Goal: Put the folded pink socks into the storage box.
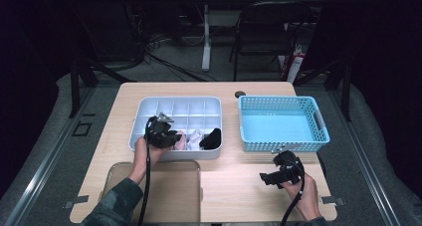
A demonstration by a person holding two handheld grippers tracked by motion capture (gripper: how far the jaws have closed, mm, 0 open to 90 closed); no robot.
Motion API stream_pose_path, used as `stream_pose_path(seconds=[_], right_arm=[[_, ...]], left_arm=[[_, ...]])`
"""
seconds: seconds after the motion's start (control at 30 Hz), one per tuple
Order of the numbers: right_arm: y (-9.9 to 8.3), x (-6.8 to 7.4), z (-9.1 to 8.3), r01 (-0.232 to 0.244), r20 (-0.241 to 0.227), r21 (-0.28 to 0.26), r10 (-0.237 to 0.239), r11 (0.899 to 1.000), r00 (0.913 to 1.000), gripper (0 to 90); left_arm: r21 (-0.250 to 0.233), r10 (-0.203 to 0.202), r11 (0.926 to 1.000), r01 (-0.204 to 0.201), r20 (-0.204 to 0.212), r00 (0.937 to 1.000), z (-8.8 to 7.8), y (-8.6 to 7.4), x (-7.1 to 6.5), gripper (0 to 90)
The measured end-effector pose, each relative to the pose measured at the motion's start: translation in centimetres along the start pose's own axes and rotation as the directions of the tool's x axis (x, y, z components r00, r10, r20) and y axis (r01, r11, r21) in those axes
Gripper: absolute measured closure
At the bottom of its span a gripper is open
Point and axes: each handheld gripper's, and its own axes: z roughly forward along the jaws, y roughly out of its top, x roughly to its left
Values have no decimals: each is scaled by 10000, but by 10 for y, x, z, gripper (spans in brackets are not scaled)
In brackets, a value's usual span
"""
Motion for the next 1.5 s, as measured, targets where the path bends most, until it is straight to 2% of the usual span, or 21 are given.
stream_pose_path(seconds=[0.23,0.33,0.63,0.77,0.8,0.83,0.9,0.97,1.23,1.37,1.43,1.5], right_arm=[[0,1,0,49,-40,74,-48,10000,10000,88],[0,2,0,116,10,127,-116,9999,9999,88],[0,0,-1,10,-6,27,-10,10000,10000,89],[0,-1,-1,36,-5,38,-36,10000,10000,88],[0,-1,-1,14,-16,27,-14,10000,10000,87],[0,-1,-1,-10,-1,-37,10,10000,10000,87],[0,-2,-2,4,68,14,-4,10000,10000,85],[-1,-3,-2,-9,-19,28,9,10000,10000,81],[-2,-4,-2,-175,-195,-142,172,9997,9997,54],[-2,-5,-2,-192,-238,-55,191,9998,9995,49],[-2,-5,-2,-160,-234,23,161,9999,9996,46],[-3,-5,-3,-221,-325,-52,220,9997,9992,39]], left_arm=[[797,317,9964,-305,-142,9994,11,0,-5,780],[986,424,9943,-396,-270,9987,15,1,-8,781],[1285,472,9907,-442,-201,9987,19,2,-7,780],[1180,368,9924,-358,-65,9993,16,3,-4,753],[1127,345,9930,-342,-9,9994,14,4,-3,736],[962,305,9949,-292,-120,9995,12,4,-3,704],[943,469,9946,-438,-303,9984,8,6,-5,561],[615,500,9970,-478,-349,9981,1,8,-8,466],[-355,490,9980,-515,-688,9964,-22,5,-14,221],[-514,454,9975,-491,-706,9965,-30,1,-16,146],[-420,497,9977,-532,-800,9956,-33,0,-18,122],[-372,568,9975,-602,-849,9948,-36,-2,-21,58]])
